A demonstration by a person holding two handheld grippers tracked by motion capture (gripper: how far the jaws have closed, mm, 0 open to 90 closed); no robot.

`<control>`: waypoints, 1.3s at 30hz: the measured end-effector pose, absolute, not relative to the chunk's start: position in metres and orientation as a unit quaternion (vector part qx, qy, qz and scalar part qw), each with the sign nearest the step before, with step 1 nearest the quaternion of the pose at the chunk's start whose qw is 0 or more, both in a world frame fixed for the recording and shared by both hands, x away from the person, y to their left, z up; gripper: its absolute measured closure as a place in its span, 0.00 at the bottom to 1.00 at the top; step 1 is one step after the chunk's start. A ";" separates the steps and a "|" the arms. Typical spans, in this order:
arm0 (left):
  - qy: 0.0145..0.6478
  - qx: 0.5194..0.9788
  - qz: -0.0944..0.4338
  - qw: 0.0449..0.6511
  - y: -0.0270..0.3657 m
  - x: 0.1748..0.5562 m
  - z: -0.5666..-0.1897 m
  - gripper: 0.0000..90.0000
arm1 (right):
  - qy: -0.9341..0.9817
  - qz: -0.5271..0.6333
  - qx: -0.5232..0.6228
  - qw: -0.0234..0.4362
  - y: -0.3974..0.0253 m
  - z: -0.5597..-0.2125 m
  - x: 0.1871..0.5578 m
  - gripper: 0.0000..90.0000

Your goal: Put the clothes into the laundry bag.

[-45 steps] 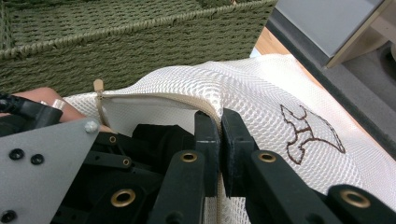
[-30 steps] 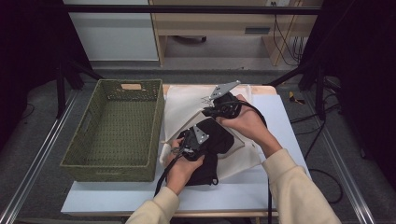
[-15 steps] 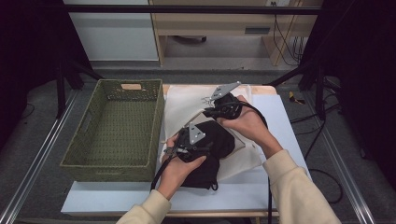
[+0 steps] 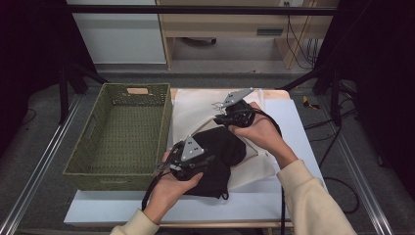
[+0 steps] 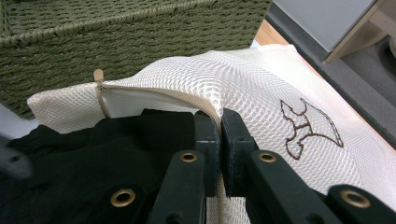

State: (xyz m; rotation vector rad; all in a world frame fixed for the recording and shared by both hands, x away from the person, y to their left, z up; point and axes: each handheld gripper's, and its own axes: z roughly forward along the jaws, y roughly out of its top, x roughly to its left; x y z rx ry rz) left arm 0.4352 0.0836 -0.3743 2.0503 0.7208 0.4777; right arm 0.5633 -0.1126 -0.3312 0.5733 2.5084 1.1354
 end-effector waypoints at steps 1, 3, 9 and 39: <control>0.292 0.827 0.191 0.441 0.086 0.434 -0.375 0.80 | 0.880 0.398 0.201 0.164 -0.113 -0.331 0.563 0.96; 0.292 0.830 0.188 0.437 0.088 0.433 -0.377 0.87 | 0.880 0.397 0.201 0.164 -0.113 -0.332 0.563 0.96; 0.295 0.838 0.164 0.428 0.096 0.429 -0.387 0.98 | 0.881 0.396 0.200 0.164 -0.112 -0.333 0.561 0.96; 0.274 0.871 0.139 0.382 0.087 0.399 -0.443 1.00 | 0.882 0.396 0.198 0.161 -0.109 -0.336 0.560 0.96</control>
